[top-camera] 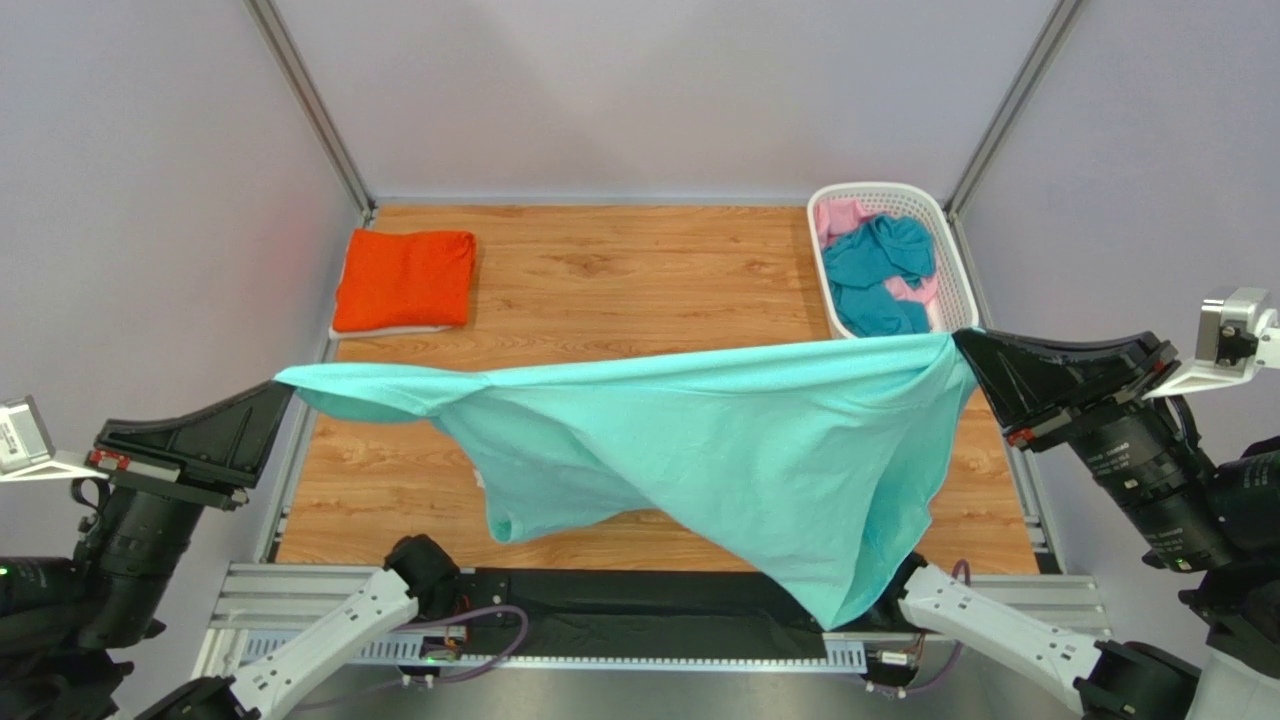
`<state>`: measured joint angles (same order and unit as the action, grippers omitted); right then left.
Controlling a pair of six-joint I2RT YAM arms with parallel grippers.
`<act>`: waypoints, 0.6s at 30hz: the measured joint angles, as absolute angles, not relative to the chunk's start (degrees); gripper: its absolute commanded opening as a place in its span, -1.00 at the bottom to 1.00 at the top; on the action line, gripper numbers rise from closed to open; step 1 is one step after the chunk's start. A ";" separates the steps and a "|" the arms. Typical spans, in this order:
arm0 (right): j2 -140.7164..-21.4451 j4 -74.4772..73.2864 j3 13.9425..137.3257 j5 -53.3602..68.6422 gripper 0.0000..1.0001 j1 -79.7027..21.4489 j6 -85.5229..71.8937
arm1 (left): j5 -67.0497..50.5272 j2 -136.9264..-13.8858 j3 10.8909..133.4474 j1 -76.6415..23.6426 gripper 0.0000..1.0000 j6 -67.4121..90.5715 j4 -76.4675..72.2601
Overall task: Fold and stack the t-shirts
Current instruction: Flatten the tshirt out
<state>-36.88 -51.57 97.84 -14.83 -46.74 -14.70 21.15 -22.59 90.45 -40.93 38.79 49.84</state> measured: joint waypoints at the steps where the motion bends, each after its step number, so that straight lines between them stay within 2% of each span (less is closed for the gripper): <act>1: -36.77 -51.77 97.76 -14.63 -1.00 -46.74 -14.85 | 21.21 -22.81 90.65 -40.93 -1.00 38.63 50.11; 5: -36.75 -52.14 96.12 -15.73 -1.00 -46.76 -15.18 | 23.18 -25.65 91.57 -41.01 -1.00 38.13 50.63; 10: -37.08 -51.99 90.13 -23.05 -1.00 -46.74 -15.20 | 28.51 -31.51 89.47 -41.01 -1.00 38.30 50.61; 14: -39.00 -51.13 80.66 -28.51 -0.99 -46.74 -15.86 | 34.22 -34.72 80.27 -41.01 -1.00 40.05 50.39; 18: -46.59 -47.35 69.47 -28.97 -0.99 -43.64 -17.34 | 37.91 -40.49 69.25 -40.51 -1.00 43.97 51.70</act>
<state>-46.59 -47.35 69.47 -28.97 -43.64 -17.34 37.91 -40.49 69.25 -40.51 43.97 51.70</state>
